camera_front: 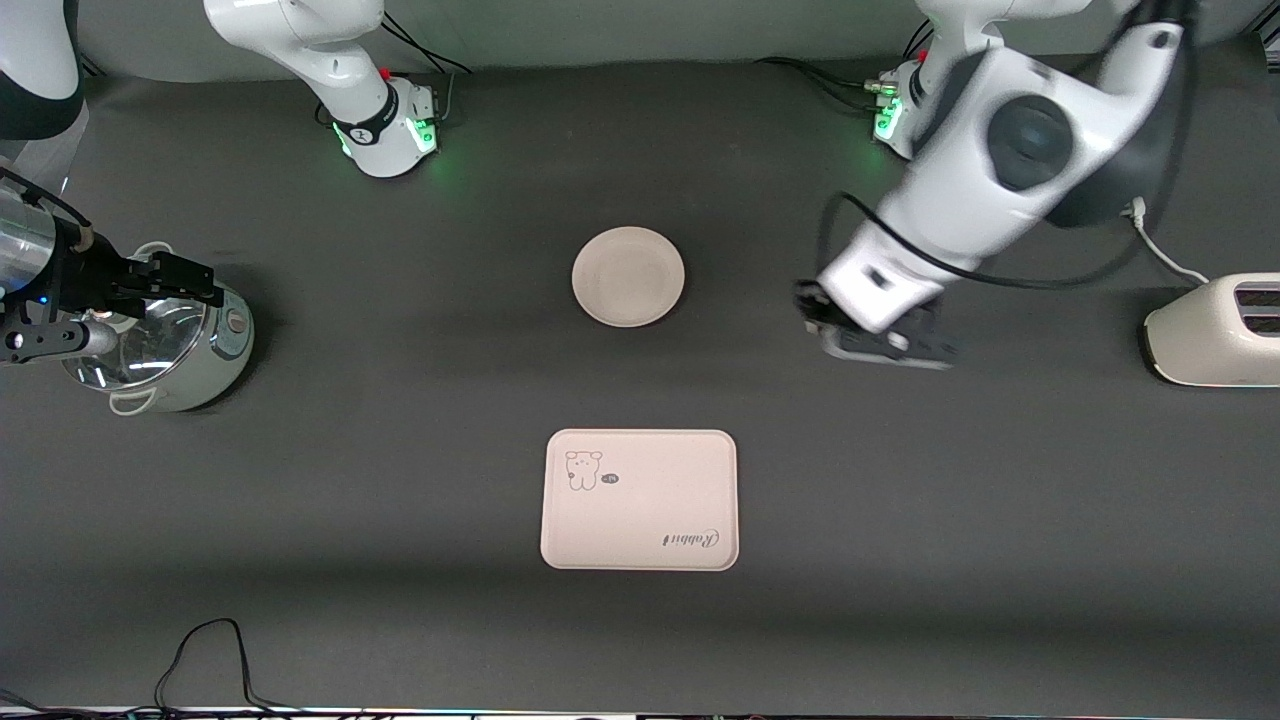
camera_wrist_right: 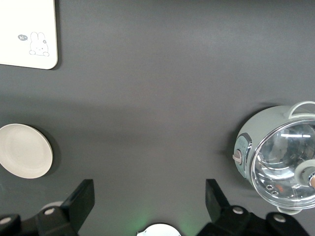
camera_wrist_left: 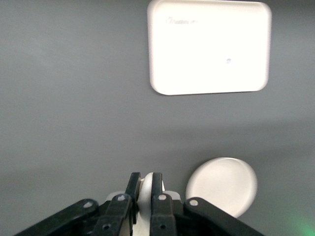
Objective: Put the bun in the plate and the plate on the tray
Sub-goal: 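Carry the bun with the left gripper over the white plate, then lower the bun onto the plate and open the left gripper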
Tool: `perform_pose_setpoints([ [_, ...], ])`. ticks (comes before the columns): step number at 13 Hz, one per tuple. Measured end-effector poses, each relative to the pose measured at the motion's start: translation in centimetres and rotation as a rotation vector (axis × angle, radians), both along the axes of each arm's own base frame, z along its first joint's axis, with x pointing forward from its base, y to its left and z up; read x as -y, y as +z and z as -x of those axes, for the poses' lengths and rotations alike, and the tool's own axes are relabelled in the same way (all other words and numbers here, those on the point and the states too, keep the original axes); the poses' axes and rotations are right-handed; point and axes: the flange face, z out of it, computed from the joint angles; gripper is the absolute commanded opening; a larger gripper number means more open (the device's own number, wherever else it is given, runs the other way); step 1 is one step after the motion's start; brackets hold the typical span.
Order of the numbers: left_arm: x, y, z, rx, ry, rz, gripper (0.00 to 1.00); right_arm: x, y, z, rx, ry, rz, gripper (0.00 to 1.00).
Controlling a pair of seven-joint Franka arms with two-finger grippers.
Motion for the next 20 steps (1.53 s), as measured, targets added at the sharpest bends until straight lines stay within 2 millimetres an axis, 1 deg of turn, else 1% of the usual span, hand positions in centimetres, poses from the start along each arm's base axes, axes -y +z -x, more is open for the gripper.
perform_pose_setpoints([
  [1,3.7,-0.1,1.9,0.003,0.011,0.006,0.13,0.0,0.0,0.0,0.000,0.000,0.000,1.00],
  [2,7.1,-1.0,3.9,0.011,0.016,-0.005,0.13,0.0,0.0,-0.1,0.004,0.000,0.000,1.00],
  [3,10.3,-2.5,5.7,0.022,0.022,-0.025,0.13,0.0,-0.1,-0.3,0.012,0.000,0.000,1.00],
  [4,13.7,-5.2,7.5,0.029,0.037,-0.045,0.13,-0.1,-0.2,-0.4,0.014,0.000,0.000,1.00],
  [5,16.5,-8.5,9.2,0.032,0.055,-0.065,0.13,-0.1,-0.3,-0.4,0.012,0.001,0.001,1.00],
  [6,19.1,-12.3,11.0,0.036,0.082,-0.094,0.13,-0.1,-0.5,-0.5,0.010,0.001,0.001,1.00],
  [7,21.1,-16.4,12.6,0.038,0.101,-0.121,0.13,-0.1,-0.7,-0.6,0.007,0.000,0.001,1.00],
  [8,22.3,-20.0,13.8,0.033,0.110,-0.141,0.13,-0.1,-1.0,-0.7,0.002,0.000,0.002,1.00],
  [9,23.2,-22.9,14.9,0.025,0.113,-0.157,0.13,0.0,-1.3,-0.8,-0.004,-0.002,0.002,1.00],
  [10,23.8,-25.2,16.1,0.030,0.115,-0.176,0.13,0.1,-1.7,-0.9,-0.010,-0.004,0.003,1.00],
  [11,24.3,-26.8,17.2,0.049,0.120,-0.190,0.14,0.2,-2.0,-1.0,-0.015,-0.005,0.003,1.00],
  [12,24.5,-27.9,18.0,0.062,0.128,-0.191,0.17,0.2,-2.3,-1.1,-0.019,-0.006,0.004,1.00],
  [13,24.5,-28.5,18.3,0.064,0.137,-0.187,0.17,0.2,-2.5,-1.2,-0.024,-0.006,0.004,1.00],
  [14,24.4,-28.6,18.3,0.065,0.144,-0.187,0.31,0.2,-2.7,-1.3,-0.027,-0.006,0.004,1.00],
  [15,24.3,-28.7,18.1,0.067,0.149,-0.189,0.69,0.2,-2.7,-1.3,-0.028,-0.006,0.004,1.00],
  [16,24.2,-28.7,18.0,0.070,0.151,-0.191,0.96,0.2,-2.7,-1.3,-0.027,-0.006,0.004,1.00],
  [18,24.2,-28.8,17.9,0.073,0.150,-0.193,0.99,0.0,-2.5,-1.4,-0.016,-0.004,0.003,1.00],
  [20,24.2,-28.8,18.0,0.077,0.147,-0.194,0.99,-0.2,-2.4,-1.4,-0.011,-0.001,0.000,1.00],
])
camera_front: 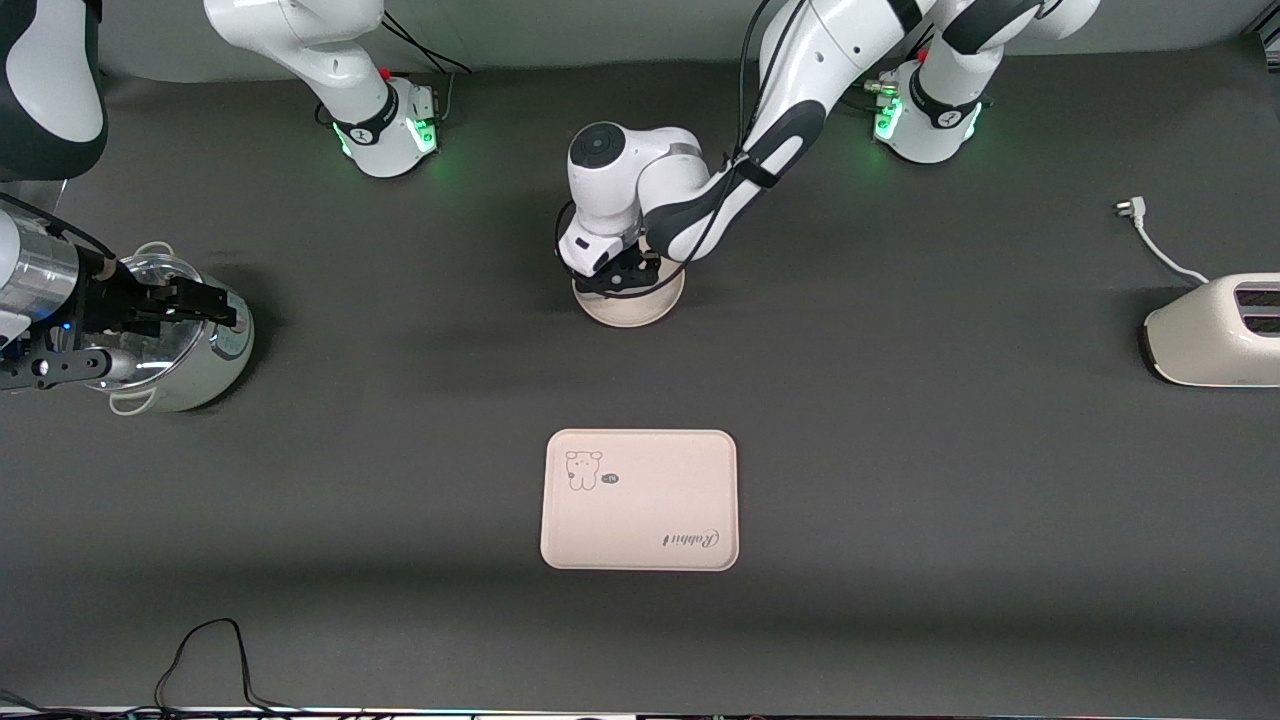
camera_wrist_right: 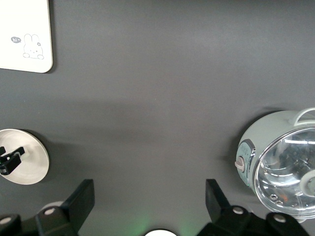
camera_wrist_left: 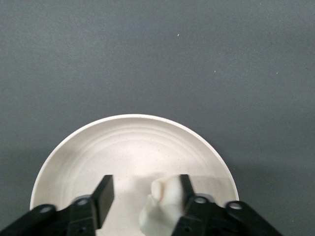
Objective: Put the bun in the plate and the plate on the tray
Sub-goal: 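Lower the bun onto the plate and open the left gripper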
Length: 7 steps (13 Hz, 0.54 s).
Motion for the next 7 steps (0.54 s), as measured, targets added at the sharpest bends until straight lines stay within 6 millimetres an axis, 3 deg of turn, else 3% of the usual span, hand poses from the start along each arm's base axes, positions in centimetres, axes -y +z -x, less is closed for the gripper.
perform_pose_setpoints([
  [7,-0.6,-0.5,0.4,0.000,-0.008,-0.078,0.99,0.0,-1.1,-0.8,0.015,0.077,-0.062,1.00],
])
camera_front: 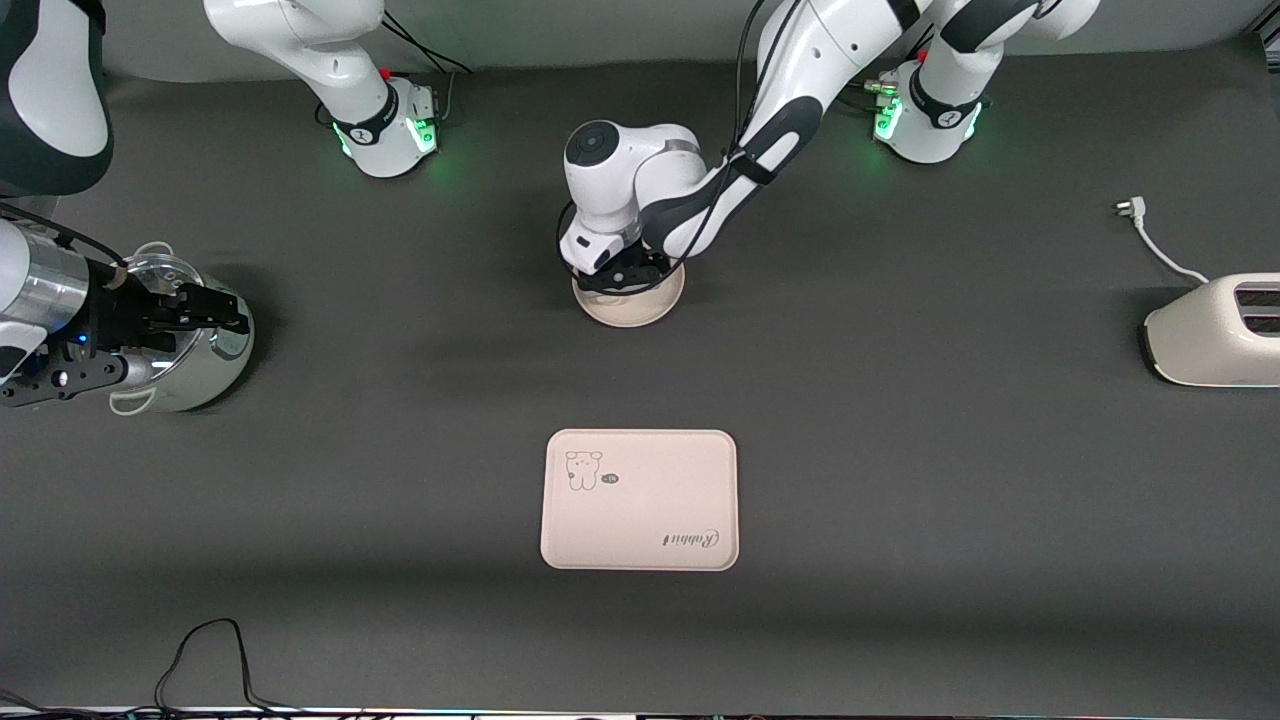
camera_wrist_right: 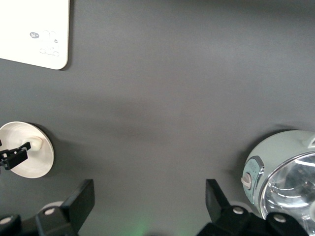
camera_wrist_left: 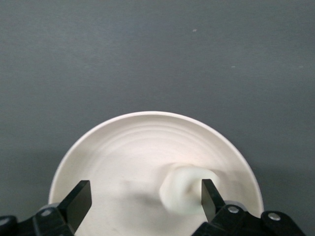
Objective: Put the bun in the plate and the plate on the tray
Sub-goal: 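Lower the bun onto the plate and open the left gripper, then withdraw the left gripper while the right gripper reaches the plate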
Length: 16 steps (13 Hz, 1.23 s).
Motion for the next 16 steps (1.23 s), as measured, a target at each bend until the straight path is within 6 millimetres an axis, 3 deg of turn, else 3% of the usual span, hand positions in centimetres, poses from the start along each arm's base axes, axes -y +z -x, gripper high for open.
perform_pose_setpoints([
  [5,-0.3,1.2,-0.9,0.017,0.014,-0.006,1.00,0.0,-0.2,-0.1,-0.003,0.004,-0.008,1.00],
  [7,-1.2,3.6,-3.1,0.046,0.029,0.000,1.00,-1.2,-0.3,-0.1,-0.006,0.022,-0.019,1.00],
  [9,-3.2,7.2,-6.5,0.070,0.037,-0.030,1.00,-4.7,-1.1,-0.1,-0.025,0.040,-0.061,1.00],
  [11,-5.9,11.8,-10.3,0.071,0.029,-0.063,1.00,-9.0,-2.6,0.1,-0.059,0.049,-0.097,1.00],
  [13,-10.0,16.7,-14.4,0.037,0.018,-0.057,1.00,-12.9,-4.9,0.5,-0.083,0.036,-0.149,1.00],
  [16,-20.0,23.7,-21.2,-0.007,0.027,-0.017,1.00,-17.8,-11.1,2.0,-0.073,0.028,-0.182,1.00],
])
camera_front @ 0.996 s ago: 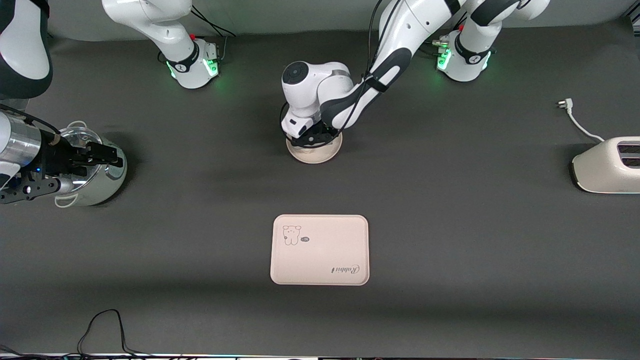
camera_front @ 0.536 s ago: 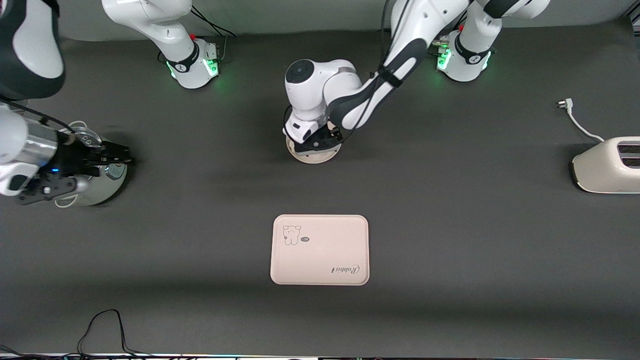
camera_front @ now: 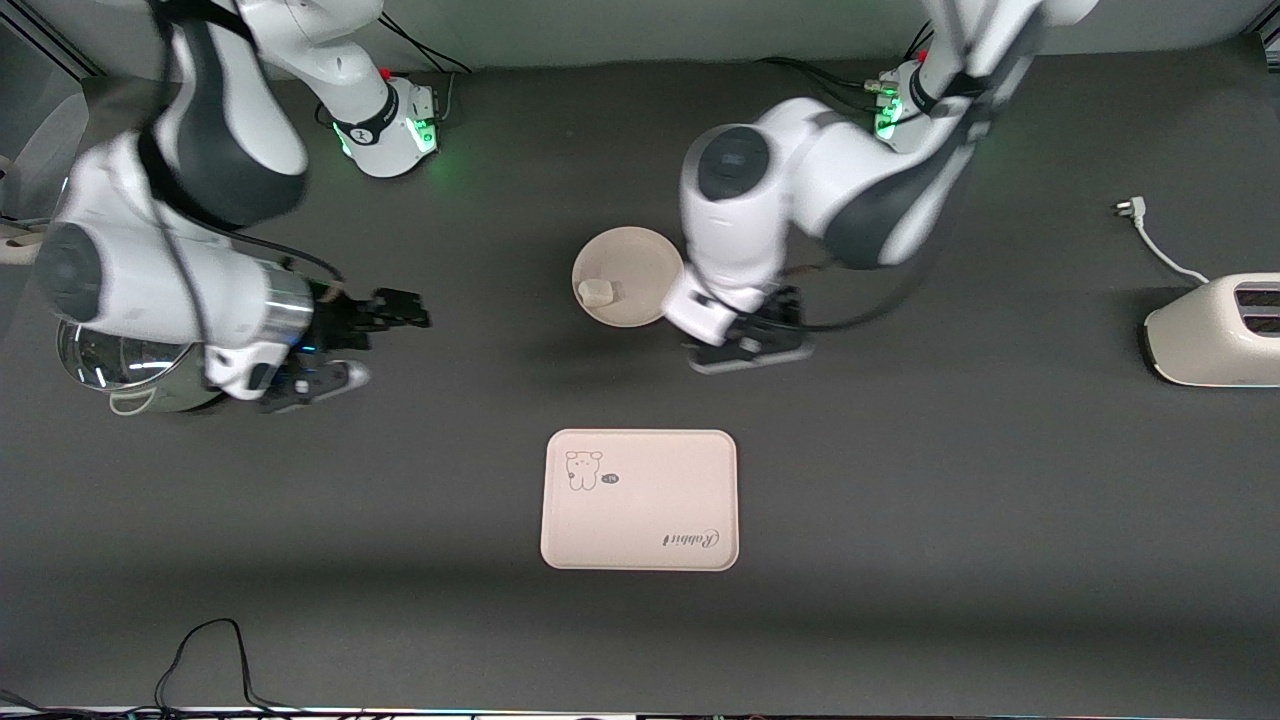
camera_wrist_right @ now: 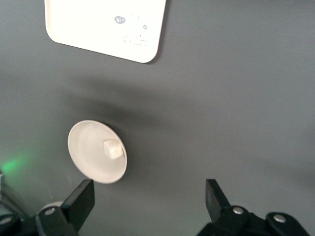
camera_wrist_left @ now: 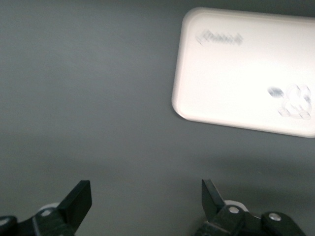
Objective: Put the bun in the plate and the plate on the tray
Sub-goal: 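Withdraw the left gripper while the right gripper reaches the plate, then grasp the rim of the white plate with the right gripper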
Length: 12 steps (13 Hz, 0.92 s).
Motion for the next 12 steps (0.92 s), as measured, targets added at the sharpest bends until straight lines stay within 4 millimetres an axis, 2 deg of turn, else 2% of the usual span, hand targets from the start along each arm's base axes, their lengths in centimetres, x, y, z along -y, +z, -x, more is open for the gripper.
perform_pose_setpoints([
  [3,-11.5,5.8,-4.3,-0.041,-0.106,0.001,1.00,-3.3,-7.0,3.0,-0.002,-0.023,-0.024,1.00],
  [5,-19.7,8.5,-6.2,-0.046,-0.172,0.027,1.00,-4.2,-9.4,4.6,-0.019,-0.025,-0.022,1.00],
  [6,-23.2,9.2,-6.8,-0.049,-0.185,0.032,1.00,-4.3,-10.0,5.0,-0.019,-0.036,-0.027,1.00],
  [7,-25.9,9.4,-7.0,-0.066,-0.179,0.029,1.00,-4.6,-10.7,5.5,-0.015,-0.051,-0.039,1.00],
  [8,-27.6,9.7,-6.9,-0.082,-0.168,0.025,1.00,-5.2,-11.5,6.3,-0.008,-0.054,-0.043,1.00],
  [9,-28.3,10.2,-6.6,-0.088,-0.160,0.019,1.00,-5.9,-12.3,7.1,-0.002,-0.051,-0.041,1.00],
  [12,-28.3,12.3,-5.1,-0.091,-0.154,0.001,1.00,-7.5,-14.5,9.4,0.008,-0.027,-0.024,1.00],
])
